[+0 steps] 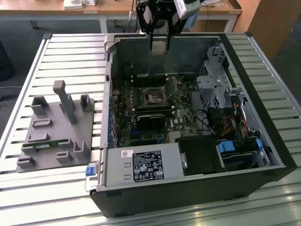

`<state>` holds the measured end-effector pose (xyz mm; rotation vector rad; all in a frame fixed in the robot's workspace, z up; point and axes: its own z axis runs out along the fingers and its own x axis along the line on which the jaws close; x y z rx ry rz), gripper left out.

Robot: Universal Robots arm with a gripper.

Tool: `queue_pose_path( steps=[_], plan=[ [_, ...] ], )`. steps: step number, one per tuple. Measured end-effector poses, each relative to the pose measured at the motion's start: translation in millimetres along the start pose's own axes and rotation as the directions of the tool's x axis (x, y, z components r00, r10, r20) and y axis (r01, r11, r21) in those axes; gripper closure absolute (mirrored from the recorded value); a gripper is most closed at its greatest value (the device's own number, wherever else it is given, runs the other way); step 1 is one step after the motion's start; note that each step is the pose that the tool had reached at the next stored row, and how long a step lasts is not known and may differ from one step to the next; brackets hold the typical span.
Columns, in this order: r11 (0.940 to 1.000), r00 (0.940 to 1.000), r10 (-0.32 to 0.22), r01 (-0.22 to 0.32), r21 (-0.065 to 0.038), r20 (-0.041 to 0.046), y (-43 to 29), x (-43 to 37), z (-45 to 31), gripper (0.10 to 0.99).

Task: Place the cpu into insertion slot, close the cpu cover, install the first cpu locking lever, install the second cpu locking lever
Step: 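Place the cpu into insertion slot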

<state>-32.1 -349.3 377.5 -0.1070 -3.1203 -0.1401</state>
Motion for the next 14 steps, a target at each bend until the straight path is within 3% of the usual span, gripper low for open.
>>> queue_pose_path(
  steps=[8,14],
  plan=[
    [0.9949,0.9948,0.101,-0.101,-0.001,0.0091,0.0,0.0,0.4,0.557],
    [0.9904,0.9904,0.138,-0.138,-0.002,0.0123,-0.1,0.0,0.5,0.557]
  ],
)
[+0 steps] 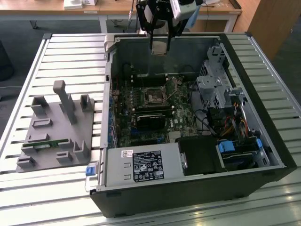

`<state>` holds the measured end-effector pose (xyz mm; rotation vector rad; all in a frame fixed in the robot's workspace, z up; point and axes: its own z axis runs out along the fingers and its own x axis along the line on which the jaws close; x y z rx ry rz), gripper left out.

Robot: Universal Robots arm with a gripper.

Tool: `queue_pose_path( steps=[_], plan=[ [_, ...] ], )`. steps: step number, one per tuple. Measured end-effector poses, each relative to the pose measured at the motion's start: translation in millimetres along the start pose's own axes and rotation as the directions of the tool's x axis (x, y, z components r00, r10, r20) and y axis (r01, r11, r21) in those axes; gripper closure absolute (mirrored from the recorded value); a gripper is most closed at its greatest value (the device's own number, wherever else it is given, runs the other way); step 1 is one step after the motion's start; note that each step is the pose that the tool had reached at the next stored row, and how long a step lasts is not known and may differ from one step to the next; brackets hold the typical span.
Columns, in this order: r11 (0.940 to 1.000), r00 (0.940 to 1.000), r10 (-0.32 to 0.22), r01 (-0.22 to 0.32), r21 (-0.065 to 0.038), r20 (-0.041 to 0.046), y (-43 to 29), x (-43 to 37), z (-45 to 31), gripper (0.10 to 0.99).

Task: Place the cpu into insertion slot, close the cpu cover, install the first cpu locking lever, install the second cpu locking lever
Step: 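Place the cpu into insertion slot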

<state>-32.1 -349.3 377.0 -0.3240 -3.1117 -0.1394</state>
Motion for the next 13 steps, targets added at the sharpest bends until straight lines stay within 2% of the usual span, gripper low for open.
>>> queue_pose_path(
  steps=[13],
  plan=[
    [0.9975,0.9974,0.071,-0.071,-0.002,0.0062,0.0,0.0,0.1,0.557]
  ],
)
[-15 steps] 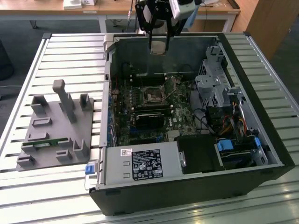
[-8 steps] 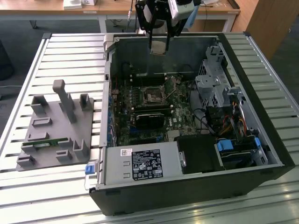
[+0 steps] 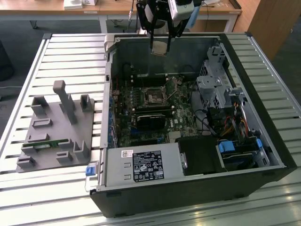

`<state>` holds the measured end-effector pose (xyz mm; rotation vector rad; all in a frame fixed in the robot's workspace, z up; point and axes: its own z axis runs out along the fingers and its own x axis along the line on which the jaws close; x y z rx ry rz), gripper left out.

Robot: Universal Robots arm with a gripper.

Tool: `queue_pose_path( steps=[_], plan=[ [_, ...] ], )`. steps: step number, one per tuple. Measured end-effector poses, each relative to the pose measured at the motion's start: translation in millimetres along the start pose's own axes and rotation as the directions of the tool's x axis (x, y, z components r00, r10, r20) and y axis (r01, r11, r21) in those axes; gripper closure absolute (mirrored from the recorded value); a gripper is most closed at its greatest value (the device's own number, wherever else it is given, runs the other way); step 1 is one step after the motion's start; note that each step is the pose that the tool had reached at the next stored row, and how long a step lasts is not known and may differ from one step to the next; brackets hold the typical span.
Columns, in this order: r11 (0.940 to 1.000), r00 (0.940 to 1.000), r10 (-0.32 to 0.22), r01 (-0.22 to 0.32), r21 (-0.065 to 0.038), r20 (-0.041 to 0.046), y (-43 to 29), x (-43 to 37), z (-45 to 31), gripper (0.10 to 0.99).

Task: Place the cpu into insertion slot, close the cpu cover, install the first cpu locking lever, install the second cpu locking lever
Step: 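Place the cpu into insertion slot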

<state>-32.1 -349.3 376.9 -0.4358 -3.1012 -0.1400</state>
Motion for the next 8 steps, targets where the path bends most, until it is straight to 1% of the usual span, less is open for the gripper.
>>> queue_pose_path(
  steps=[8],
  plan=[
    [0.9992,0.9992,0.04,-0.04,-0.001,0.0035,0.0,0.0,0.0,0.557]
  ],
)
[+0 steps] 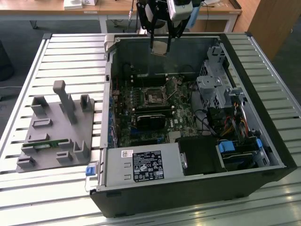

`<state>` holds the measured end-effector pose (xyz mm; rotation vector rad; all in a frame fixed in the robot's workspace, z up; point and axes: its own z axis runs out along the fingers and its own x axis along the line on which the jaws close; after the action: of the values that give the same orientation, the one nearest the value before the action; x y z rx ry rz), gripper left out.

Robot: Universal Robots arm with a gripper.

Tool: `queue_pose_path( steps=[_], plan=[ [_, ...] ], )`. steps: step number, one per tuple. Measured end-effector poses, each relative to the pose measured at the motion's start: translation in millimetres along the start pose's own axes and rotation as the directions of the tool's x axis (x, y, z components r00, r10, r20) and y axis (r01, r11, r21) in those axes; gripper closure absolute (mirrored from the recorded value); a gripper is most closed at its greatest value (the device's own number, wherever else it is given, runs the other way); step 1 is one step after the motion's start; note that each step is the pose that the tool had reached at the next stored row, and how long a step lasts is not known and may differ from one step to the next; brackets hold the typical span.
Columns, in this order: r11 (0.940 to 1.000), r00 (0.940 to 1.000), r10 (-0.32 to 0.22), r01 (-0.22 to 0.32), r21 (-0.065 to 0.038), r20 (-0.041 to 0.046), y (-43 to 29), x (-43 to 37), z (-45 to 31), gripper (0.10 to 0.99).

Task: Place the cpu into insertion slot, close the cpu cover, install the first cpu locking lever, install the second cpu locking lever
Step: 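Place the cpu into insertion slot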

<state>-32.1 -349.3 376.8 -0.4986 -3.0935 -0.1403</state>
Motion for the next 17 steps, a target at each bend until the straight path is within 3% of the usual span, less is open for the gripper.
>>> queue_pose_path(
  steps=[17],
  plan=[
    [0.9971,0.997,0.077,-0.077,-0.002,0.0067,0.0,0.0,0.0,0.557]
  ],
)
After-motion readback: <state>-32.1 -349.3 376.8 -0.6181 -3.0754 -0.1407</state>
